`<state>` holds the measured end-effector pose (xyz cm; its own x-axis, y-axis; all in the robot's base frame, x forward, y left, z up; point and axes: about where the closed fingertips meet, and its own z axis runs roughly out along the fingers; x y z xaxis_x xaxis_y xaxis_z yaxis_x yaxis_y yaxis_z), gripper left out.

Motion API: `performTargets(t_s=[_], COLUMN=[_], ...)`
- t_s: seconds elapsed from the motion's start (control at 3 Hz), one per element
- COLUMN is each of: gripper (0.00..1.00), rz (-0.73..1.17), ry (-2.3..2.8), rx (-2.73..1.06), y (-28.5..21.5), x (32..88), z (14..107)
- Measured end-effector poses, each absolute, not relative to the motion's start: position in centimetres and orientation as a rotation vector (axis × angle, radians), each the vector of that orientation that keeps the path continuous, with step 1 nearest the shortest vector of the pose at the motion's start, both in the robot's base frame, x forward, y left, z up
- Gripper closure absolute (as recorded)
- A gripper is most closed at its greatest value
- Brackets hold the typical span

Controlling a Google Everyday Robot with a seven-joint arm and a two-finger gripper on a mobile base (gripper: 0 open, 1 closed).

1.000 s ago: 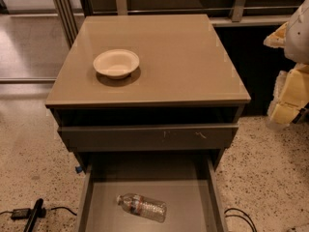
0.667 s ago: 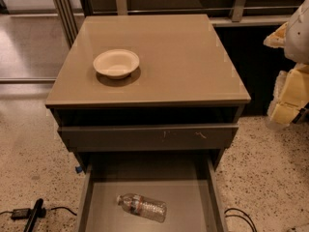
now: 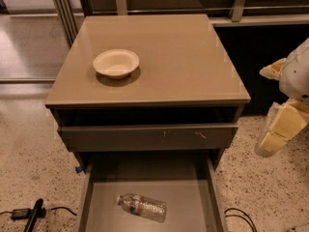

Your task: Pick water bottle from middle drawer and place on counter

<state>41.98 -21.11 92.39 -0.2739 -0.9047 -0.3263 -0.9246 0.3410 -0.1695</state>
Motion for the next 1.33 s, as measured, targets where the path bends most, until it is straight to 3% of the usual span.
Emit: performTargets(t_s=[0.67, 1.33], gripper=[0.00, 0.00], rz=[0.162, 0.350], ry=[2.216, 2.221], rx=[-1.523, -1.478], y=[-20.3, -16.4], x=[40.7, 40.0], z=[88.2, 82.4])
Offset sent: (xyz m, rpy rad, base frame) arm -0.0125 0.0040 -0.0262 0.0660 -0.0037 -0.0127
